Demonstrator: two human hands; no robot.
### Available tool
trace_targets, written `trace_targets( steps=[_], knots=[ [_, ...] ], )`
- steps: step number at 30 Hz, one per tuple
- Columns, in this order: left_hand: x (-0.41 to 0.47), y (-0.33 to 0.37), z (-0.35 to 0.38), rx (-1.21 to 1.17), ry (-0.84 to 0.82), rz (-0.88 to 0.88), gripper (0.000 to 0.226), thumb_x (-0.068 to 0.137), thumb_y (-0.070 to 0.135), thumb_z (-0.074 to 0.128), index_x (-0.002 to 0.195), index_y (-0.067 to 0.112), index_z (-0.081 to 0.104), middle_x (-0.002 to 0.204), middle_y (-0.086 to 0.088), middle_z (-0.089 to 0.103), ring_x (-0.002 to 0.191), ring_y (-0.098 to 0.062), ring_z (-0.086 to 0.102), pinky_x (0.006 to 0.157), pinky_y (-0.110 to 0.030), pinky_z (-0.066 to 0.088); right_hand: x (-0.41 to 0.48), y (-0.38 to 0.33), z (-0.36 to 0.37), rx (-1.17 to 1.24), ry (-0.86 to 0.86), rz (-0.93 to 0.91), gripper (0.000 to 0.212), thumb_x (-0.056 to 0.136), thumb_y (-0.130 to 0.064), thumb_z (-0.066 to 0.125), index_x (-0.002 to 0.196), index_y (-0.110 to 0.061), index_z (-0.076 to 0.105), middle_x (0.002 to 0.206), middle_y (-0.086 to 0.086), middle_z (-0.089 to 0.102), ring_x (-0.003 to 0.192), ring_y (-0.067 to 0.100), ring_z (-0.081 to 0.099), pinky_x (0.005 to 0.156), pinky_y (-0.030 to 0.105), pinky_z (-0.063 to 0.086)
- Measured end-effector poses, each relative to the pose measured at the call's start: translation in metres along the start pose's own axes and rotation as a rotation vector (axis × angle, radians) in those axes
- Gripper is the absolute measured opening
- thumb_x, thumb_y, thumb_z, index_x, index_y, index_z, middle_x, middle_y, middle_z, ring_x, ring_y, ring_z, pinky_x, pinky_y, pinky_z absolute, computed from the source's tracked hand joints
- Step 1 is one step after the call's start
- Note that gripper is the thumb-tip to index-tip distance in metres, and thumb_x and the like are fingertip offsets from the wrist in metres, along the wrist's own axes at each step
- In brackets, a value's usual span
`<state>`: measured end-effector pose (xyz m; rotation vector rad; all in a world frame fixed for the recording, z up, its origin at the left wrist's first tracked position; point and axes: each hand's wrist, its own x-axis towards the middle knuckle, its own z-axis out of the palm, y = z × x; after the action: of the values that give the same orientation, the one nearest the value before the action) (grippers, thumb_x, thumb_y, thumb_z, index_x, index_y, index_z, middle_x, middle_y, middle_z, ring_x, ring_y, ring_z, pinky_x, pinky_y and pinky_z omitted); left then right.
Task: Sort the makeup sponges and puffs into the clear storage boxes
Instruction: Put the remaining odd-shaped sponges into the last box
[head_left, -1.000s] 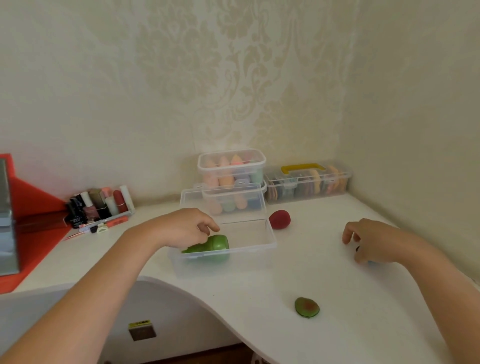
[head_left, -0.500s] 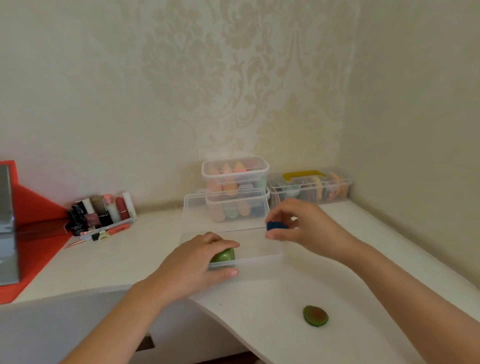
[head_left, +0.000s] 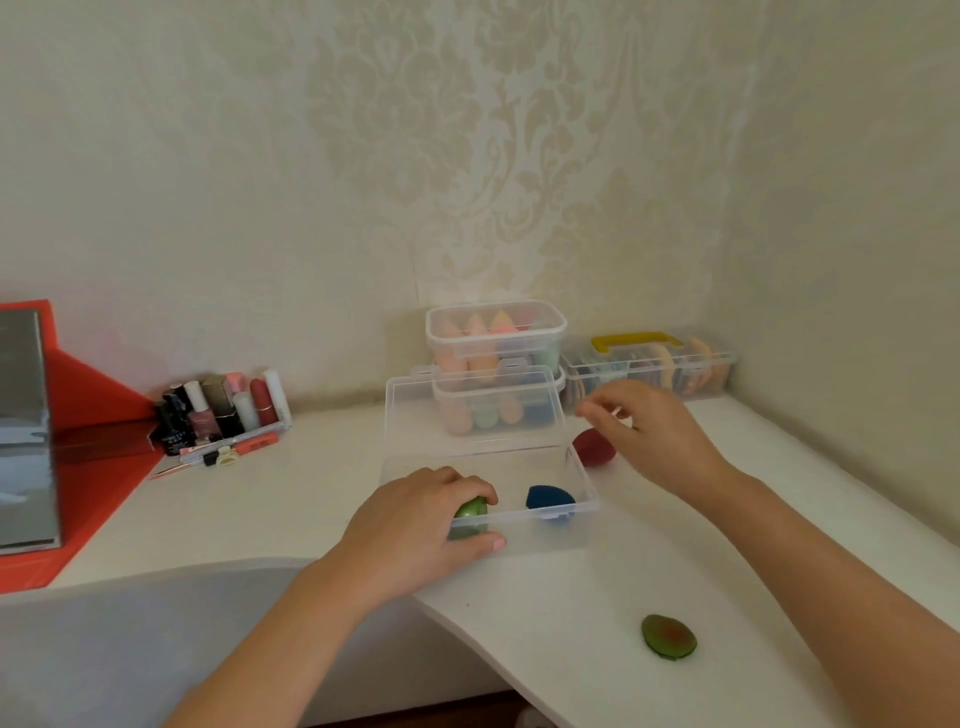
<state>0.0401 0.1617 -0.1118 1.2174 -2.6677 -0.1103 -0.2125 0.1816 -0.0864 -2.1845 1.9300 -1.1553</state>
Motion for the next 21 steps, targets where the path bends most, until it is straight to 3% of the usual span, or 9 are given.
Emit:
trace_targets(
  steps=[3, 5, 11, 15, 19, 21],
  knots=[
    [0.001, 0.001, 0.0, 0.0, -0.01, -0.004, 0.042, 0.085, 0.065, 0.046, 0.122, 0.045, 0.047, 0.119, 0.02, 0.053, 0.106, -0.004, 0.047, 0.088, -0.027, 0.044, 0.0, 0.026, 0.011, -0.132, -0.181, 0.135, 0.038, 0.091, -0.014, 0.054, 0.128, -0.024, 0.054, 0.132, -0.004, 0.052, 0.12, 0.012, 0.048, 0.103, 0.026, 0.036],
    [0.001, 0.002, 0.0, 0.006, -0.007, -0.006, 0.043, 0.084, 0.065, 0.045, 0.122, 0.045, 0.046, 0.118, 0.02, 0.053, 0.106, -0.004, 0.048, 0.088, -0.028, 0.044, -0.003, 0.035, 0.02, -0.146, -0.307, 0.167, 0.047, 0.089, -0.013, 0.055, 0.134, -0.026, 0.047, 0.137, -0.004, 0.047, 0.123, 0.014, 0.045, 0.104, 0.024, 0.033],
    [0.001, 0.003, 0.0, 0.019, -0.009, -0.011, 0.042, 0.085, 0.065, 0.044, 0.121, 0.045, 0.046, 0.117, 0.02, 0.053, 0.104, -0.005, 0.048, 0.085, -0.026, 0.043, 0.0, 0.039, 0.025, -0.129, -0.207, 0.211, 0.038, 0.088, -0.024, 0.063, 0.124, -0.024, 0.052, 0.121, -0.001, 0.057, 0.094, 0.01, 0.051, 0.083, 0.02, 0.04],
    [0.001, 0.004, -0.001, 0.016, -0.015, -0.013, 0.042, 0.085, 0.065, 0.044, 0.122, 0.044, 0.046, 0.118, 0.019, 0.053, 0.105, -0.005, 0.048, 0.086, -0.027, 0.043, 0.002, 0.023, 0.007, 0.098, -0.016, 0.231, 0.024, 0.087, -0.03, 0.065, 0.108, -0.027, 0.056, 0.102, -0.006, 0.063, 0.078, 0.012, 0.059, 0.067, 0.022, 0.045],
    [0.001, 0.005, -0.002, 0.027, -0.016, -0.017, 0.042, 0.085, 0.065, 0.044, 0.121, 0.044, 0.046, 0.116, 0.019, 0.054, 0.104, -0.006, 0.049, 0.085, -0.027, 0.043, -0.003, -0.007, -0.013, 0.292, -0.185, 0.051, 0.011, 0.088, -0.035, 0.063, 0.098, -0.033, 0.066, 0.094, -0.012, 0.068, 0.088, 0.009, 0.061, 0.079, 0.026, 0.047],
    [0.001, 0.006, -0.002, 0.032, -0.016, -0.019, 0.042, 0.085, 0.065, 0.044, 0.121, 0.043, 0.046, 0.116, 0.018, 0.054, 0.105, -0.007, 0.049, 0.085, -0.027, 0.043, -0.009, -0.021, -0.012, 0.243, -0.315, -0.039, 0.015, 0.088, -0.036, 0.062, 0.1, -0.031, 0.068, 0.093, -0.015, 0.068, 0.088, 0.001, 0.059, 0.08, 0.019, 0.046]
  ],
)
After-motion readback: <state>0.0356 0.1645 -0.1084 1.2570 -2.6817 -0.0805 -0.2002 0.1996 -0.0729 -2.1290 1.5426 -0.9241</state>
